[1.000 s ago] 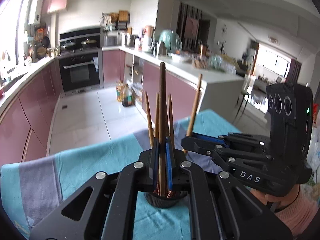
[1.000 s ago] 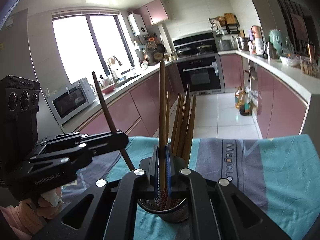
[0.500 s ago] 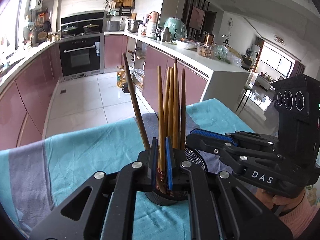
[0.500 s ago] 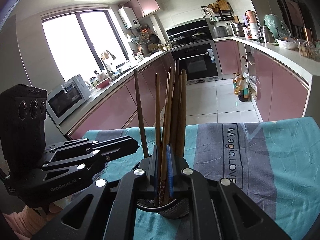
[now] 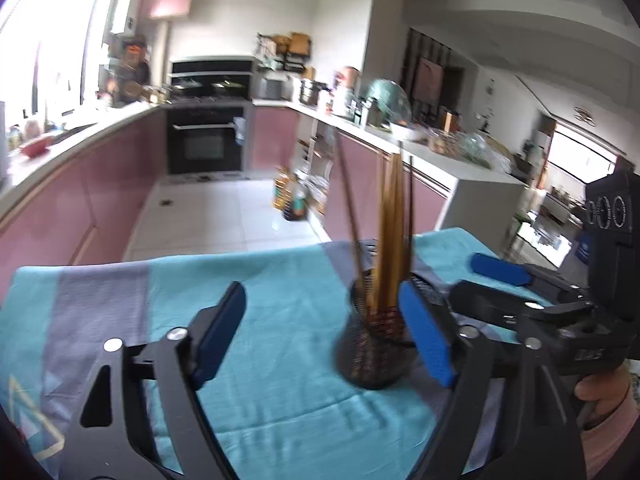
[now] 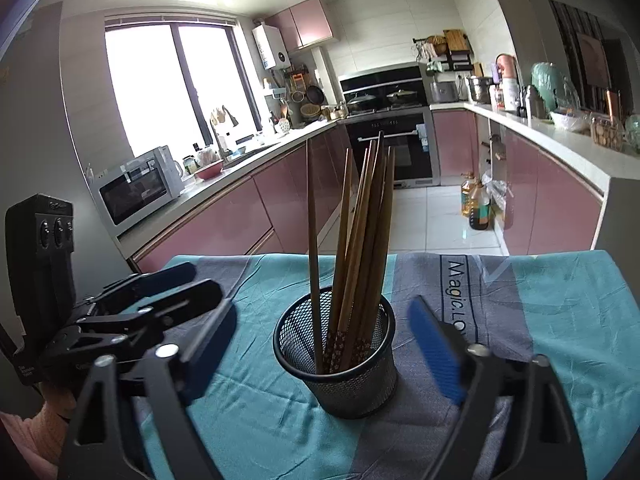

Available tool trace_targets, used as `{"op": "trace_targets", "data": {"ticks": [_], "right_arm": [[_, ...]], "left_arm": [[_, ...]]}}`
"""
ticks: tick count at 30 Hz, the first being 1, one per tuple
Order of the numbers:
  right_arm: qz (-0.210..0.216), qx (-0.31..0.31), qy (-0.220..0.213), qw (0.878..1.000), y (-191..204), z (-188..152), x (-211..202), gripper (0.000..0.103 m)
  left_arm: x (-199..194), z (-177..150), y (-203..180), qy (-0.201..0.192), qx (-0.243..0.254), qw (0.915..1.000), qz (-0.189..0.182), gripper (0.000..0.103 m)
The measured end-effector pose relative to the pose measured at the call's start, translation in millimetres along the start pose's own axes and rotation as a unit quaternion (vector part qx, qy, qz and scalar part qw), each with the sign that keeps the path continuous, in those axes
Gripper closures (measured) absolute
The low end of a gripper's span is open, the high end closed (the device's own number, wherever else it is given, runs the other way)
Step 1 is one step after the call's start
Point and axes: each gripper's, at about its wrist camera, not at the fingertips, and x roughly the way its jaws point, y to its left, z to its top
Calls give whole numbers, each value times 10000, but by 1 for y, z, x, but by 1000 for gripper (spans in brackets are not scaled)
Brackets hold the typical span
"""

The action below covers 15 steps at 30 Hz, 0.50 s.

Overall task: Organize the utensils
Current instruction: 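Open both tools to release the chopsticks and pull back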

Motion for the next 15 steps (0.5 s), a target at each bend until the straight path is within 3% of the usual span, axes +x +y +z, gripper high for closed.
{"op": "trace_targets", "data": {"ticks": [1, 7, 15], "right_arm": [[-34, -52, -56, 10000, 4, -3, -3, 9], [-143, -226, -365, 9990, 23, -15, -14, 7], [-556, -602, -681, 9943, 55, -32, -28, 7]], "left_arm": [[-7, -3, 5, -131, -34, 9998, 143, 6], [-50, -20, 19, -628, -9, 9955, 712, 5], [-97, -33, 21, -1006, 25, 9892, 1068, 5]]}}
